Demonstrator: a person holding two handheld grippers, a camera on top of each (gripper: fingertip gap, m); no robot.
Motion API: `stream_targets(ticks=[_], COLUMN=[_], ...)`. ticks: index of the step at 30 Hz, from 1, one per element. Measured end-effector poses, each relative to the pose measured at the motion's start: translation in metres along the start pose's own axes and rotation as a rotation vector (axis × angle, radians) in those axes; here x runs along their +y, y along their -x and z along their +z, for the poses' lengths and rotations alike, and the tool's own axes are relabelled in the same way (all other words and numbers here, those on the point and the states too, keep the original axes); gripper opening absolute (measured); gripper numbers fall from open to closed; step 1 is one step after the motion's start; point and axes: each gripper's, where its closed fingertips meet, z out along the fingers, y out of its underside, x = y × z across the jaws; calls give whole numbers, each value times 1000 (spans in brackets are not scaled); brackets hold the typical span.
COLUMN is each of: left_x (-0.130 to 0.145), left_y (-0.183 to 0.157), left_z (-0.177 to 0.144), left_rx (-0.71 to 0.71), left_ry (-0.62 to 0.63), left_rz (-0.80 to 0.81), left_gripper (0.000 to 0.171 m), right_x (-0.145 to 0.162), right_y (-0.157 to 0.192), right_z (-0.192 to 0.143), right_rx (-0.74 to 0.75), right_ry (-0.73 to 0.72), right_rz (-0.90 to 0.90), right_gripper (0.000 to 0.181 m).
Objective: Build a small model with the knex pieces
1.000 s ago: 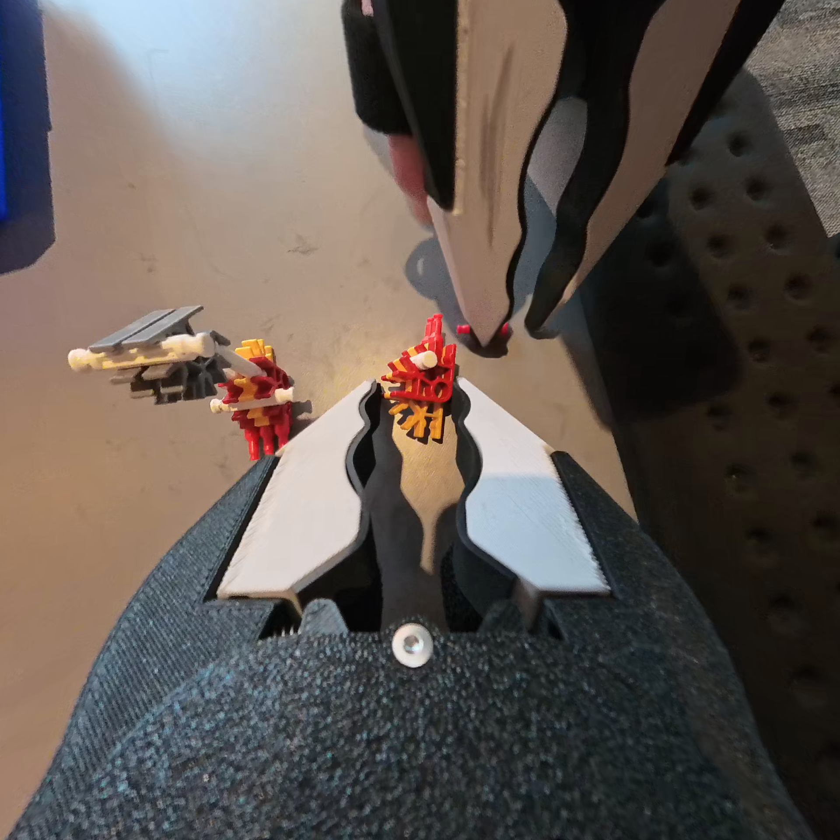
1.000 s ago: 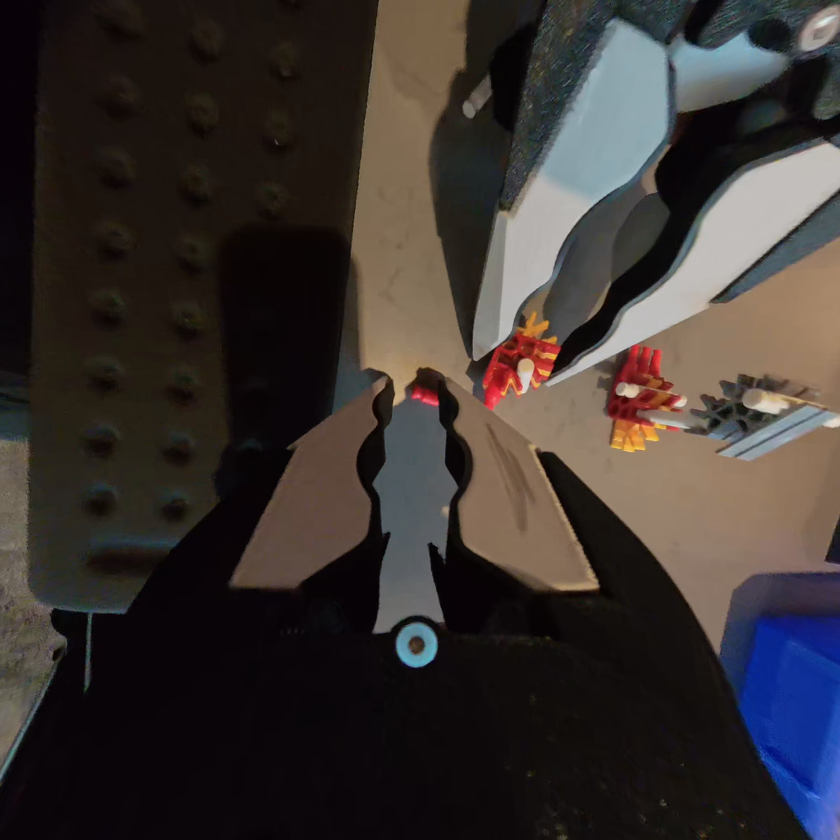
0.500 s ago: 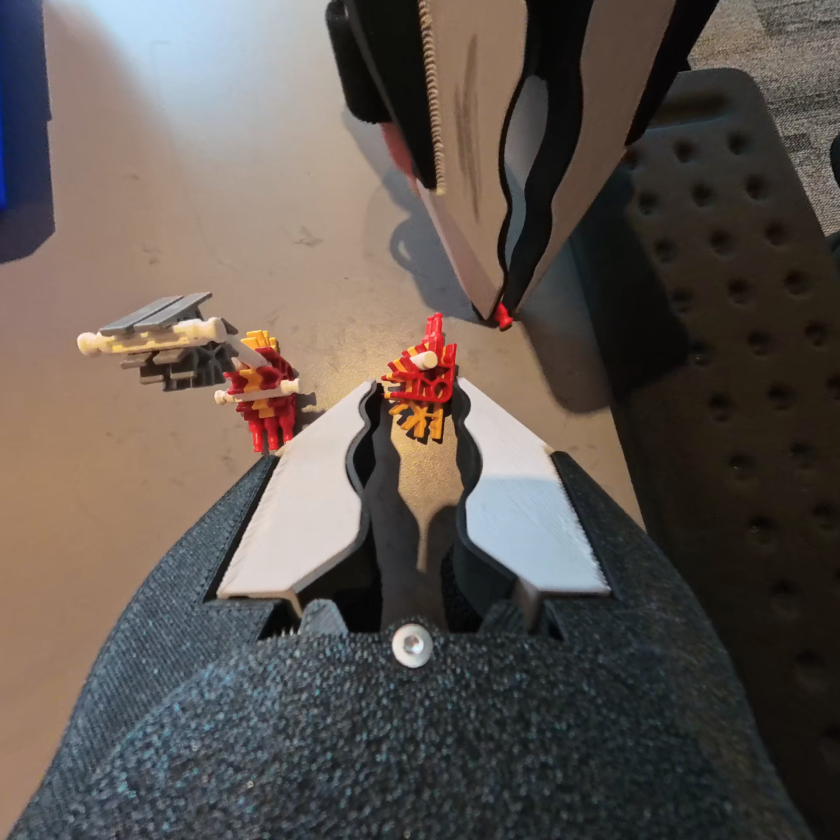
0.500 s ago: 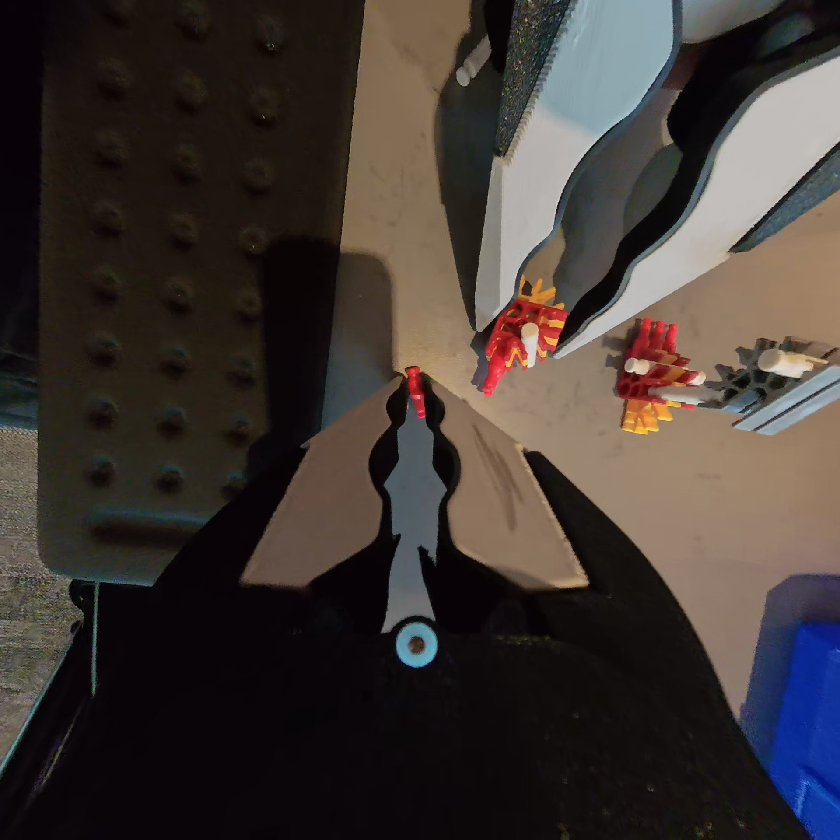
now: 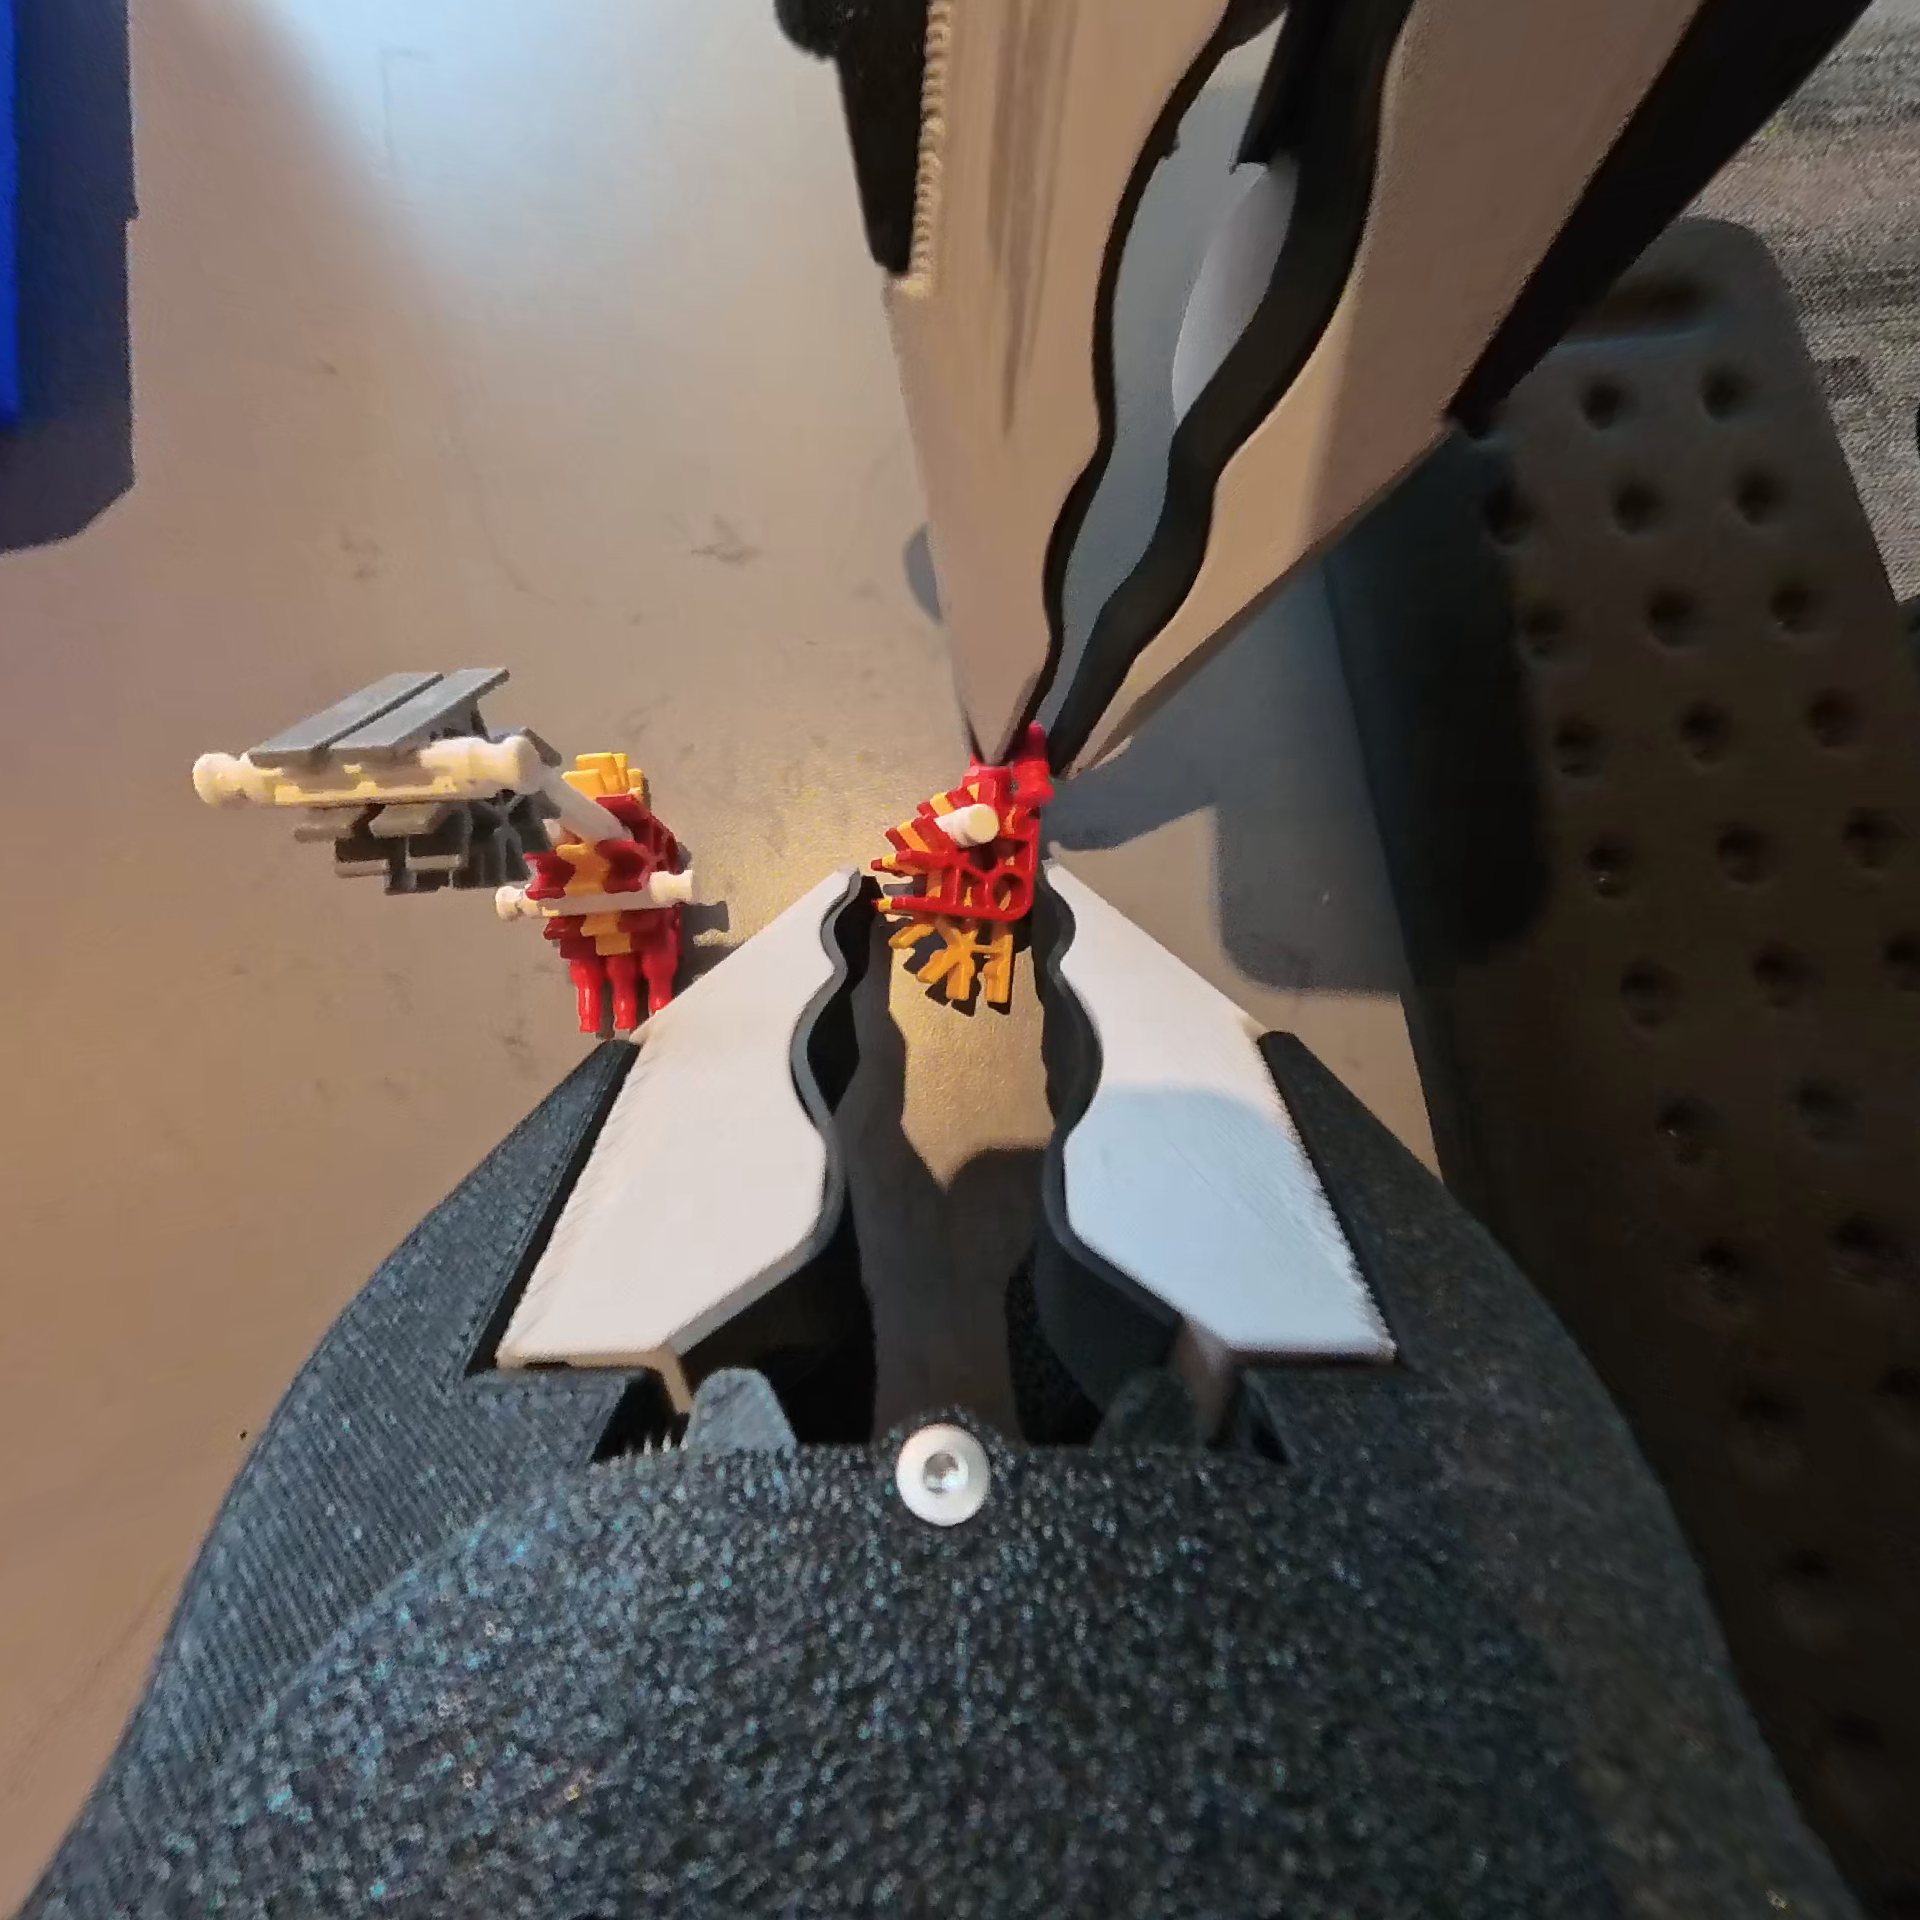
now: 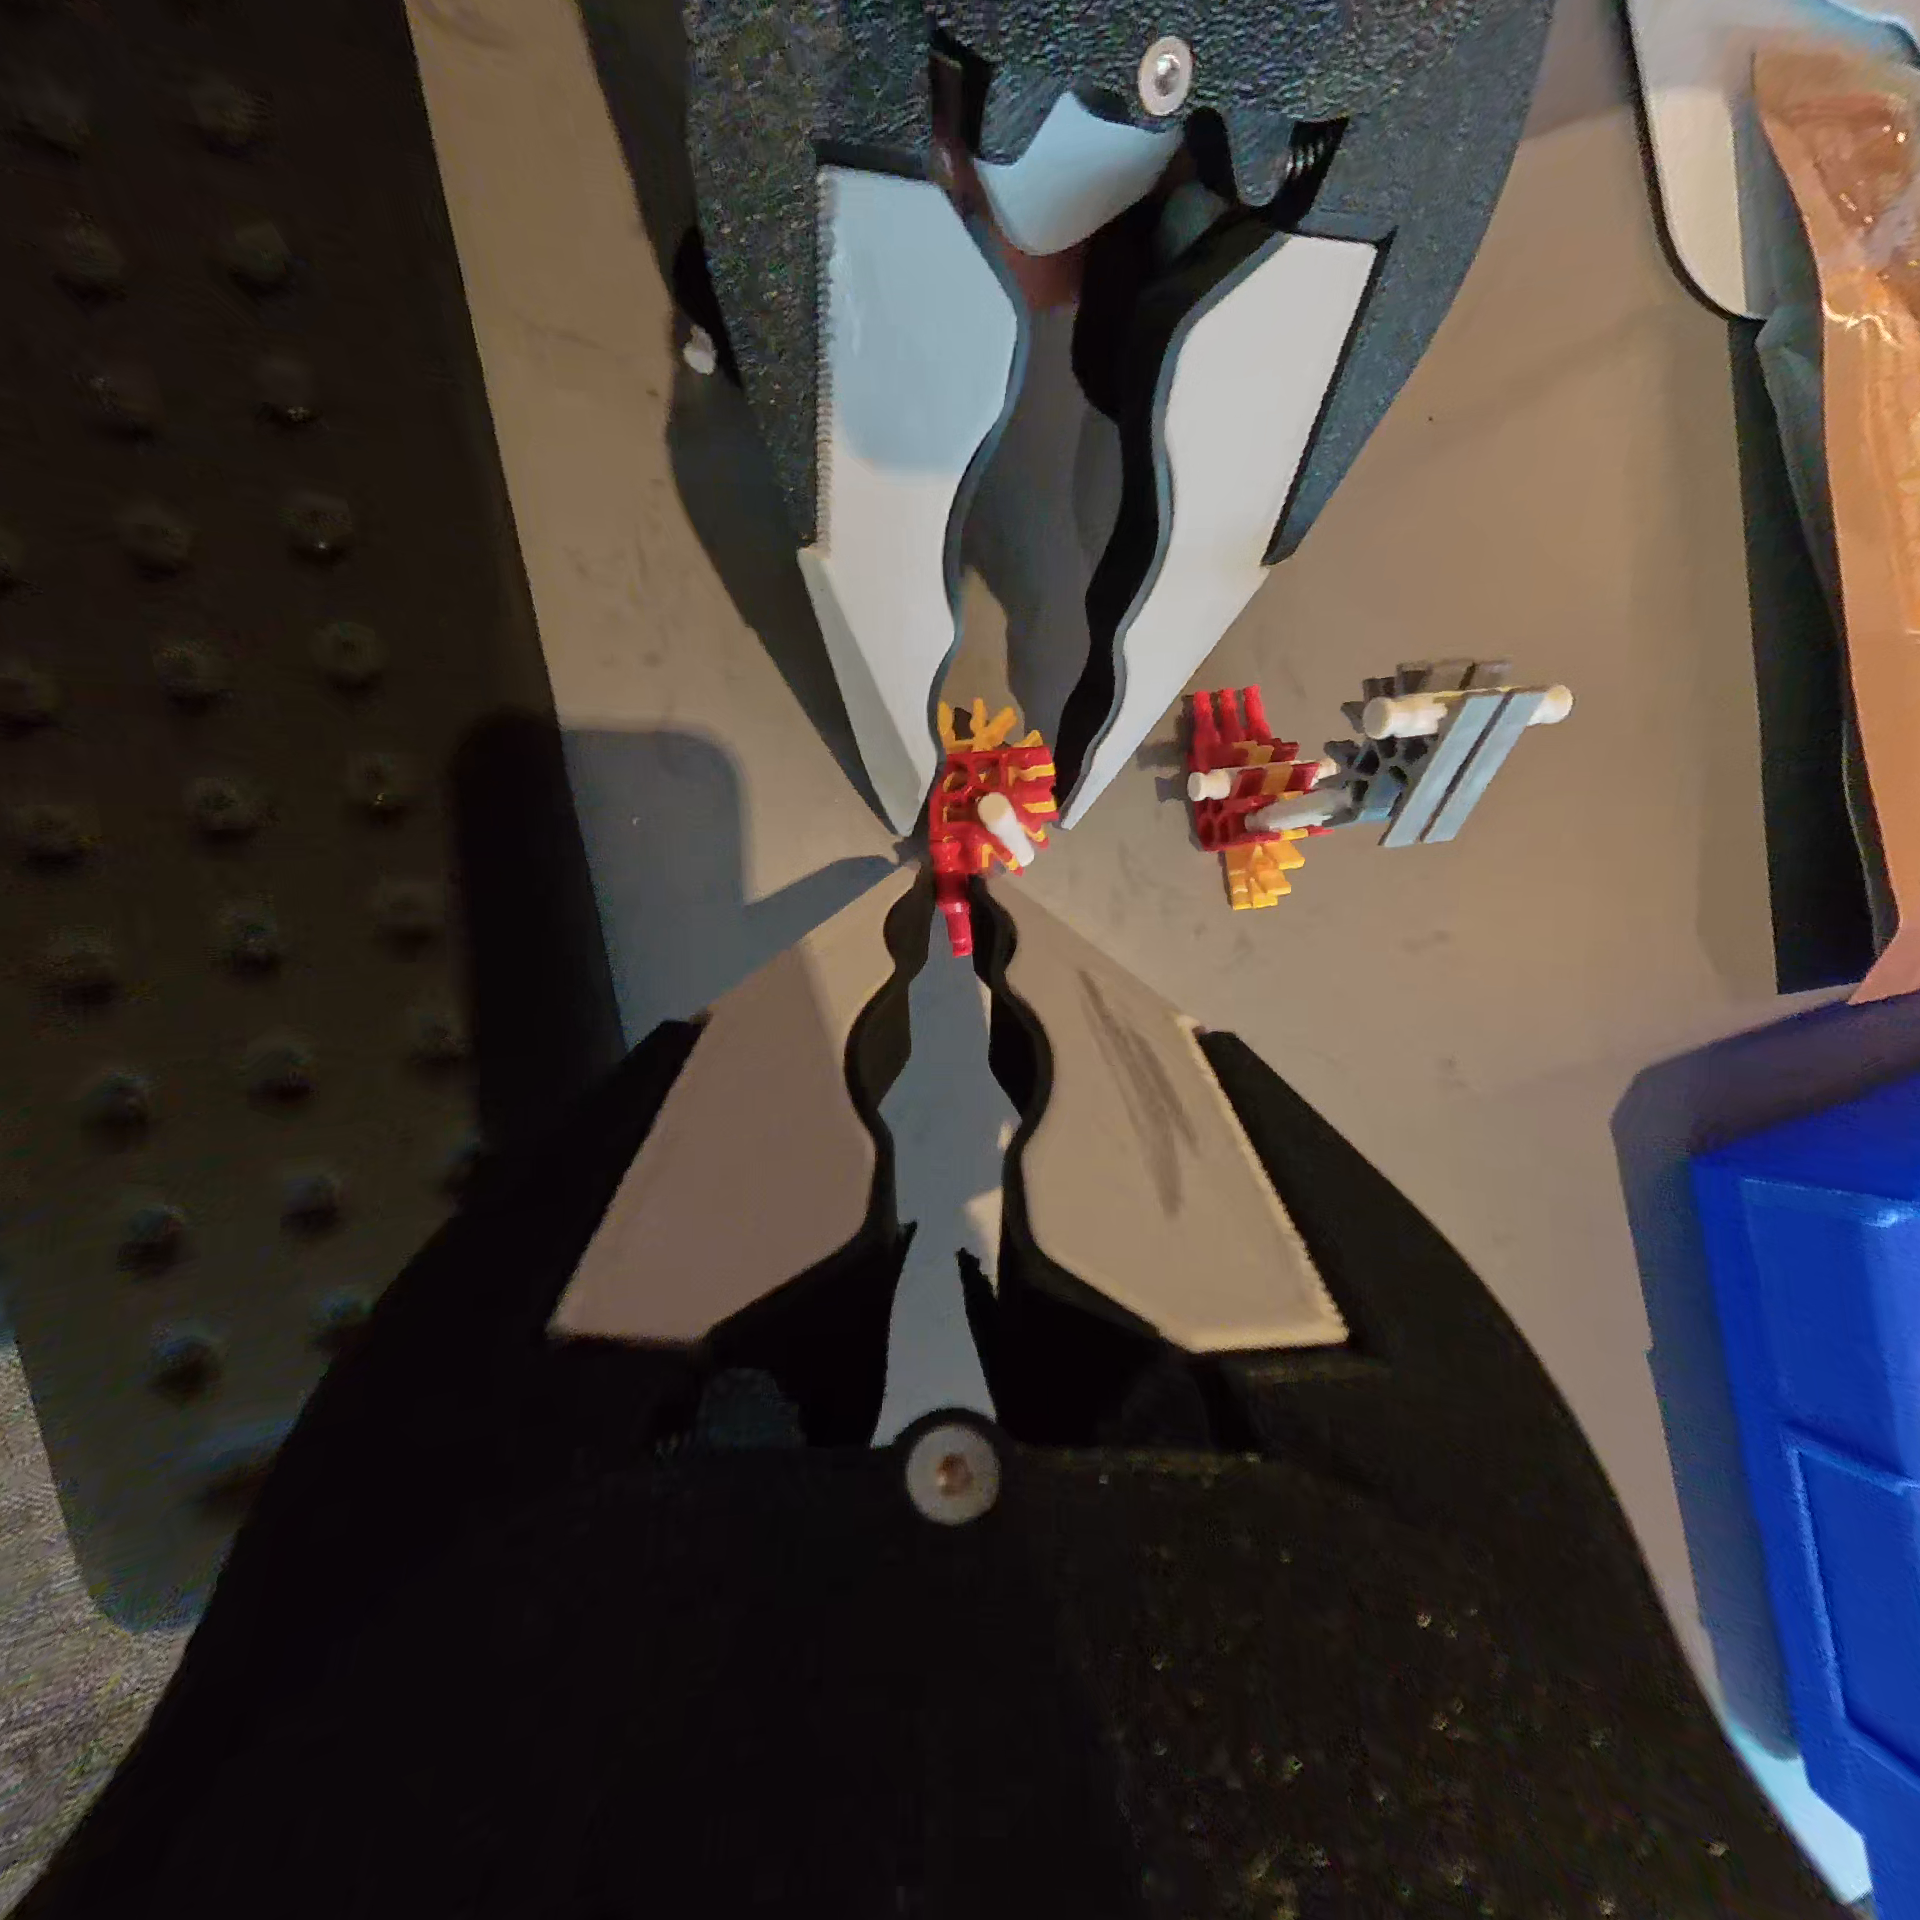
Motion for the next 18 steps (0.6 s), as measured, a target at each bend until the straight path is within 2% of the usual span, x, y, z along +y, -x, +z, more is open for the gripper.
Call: stream_targets(ticks=[13,18], left_x=[-3,-3], left_y=[-1,1], left_z=[1,1], left_rx=[-53,-85], left_ry=[29,40], left_rz=[41,73], left_gripper=[30,30], right_x=[6,7], right_y=[2,1], right_z=[3,3], right_rx=[2,-24], right_ry=[56,47], right_rz=[41,114], right_gripper=[6,6])
